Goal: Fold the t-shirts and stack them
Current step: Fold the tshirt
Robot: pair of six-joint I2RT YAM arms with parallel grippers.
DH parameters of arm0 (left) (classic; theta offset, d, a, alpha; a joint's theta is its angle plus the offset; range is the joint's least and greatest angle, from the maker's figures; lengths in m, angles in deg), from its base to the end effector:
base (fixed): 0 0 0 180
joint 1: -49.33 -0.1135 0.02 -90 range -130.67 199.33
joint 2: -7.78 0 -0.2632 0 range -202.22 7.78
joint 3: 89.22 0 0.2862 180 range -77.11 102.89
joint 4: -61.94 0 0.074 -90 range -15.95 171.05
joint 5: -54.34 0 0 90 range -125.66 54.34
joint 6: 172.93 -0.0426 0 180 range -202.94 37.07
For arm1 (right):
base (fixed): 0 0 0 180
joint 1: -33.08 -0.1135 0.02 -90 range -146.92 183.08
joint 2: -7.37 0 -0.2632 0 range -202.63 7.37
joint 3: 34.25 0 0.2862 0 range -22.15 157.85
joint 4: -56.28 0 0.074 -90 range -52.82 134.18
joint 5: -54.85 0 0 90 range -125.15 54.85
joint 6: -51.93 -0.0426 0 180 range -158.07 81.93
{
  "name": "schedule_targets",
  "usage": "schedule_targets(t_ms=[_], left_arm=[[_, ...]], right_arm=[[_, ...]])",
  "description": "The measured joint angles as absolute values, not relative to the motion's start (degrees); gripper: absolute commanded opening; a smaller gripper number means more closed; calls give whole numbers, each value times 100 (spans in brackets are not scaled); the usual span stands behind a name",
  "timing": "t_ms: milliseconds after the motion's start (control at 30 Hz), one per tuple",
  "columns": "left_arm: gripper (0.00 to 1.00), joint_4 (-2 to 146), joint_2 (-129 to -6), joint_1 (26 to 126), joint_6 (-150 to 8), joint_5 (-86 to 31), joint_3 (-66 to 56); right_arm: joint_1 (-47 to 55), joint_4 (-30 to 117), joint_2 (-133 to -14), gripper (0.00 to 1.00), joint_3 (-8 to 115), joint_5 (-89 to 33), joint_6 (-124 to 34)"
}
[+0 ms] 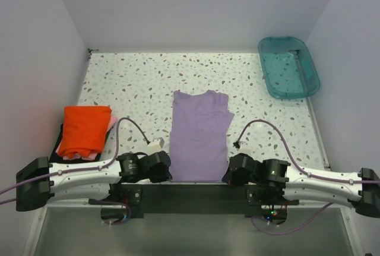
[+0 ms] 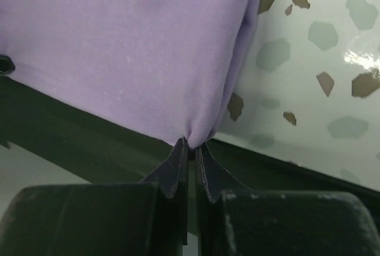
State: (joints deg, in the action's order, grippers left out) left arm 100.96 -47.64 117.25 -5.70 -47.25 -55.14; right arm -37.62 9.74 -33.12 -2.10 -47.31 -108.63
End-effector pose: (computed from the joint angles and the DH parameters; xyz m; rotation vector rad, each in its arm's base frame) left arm 0.0810 -0.1770 0.1255 -0.2950 2.7188 -0.6070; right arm 0.0645 0.1570 0.1483 0.0863 2.6577 0.6995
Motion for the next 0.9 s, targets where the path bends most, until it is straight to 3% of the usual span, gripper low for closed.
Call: schedule_targets(t_ms=[267,500,900], left_arm=[[0,11123,-4692,12060,-531,-5503,-4300],[0,11128,-5238,10930,-1545,-5617,-3490],[0,10426,-6593,9349,-3066,-4964,-1907]], right_arm=[[-4072,-538,-3531,0,1493,-5903,-10588],[-3961,-892,-4803,0,2861,-6814,-9751],[-1751,229,-6119,0,3849,-6314,-7845]])
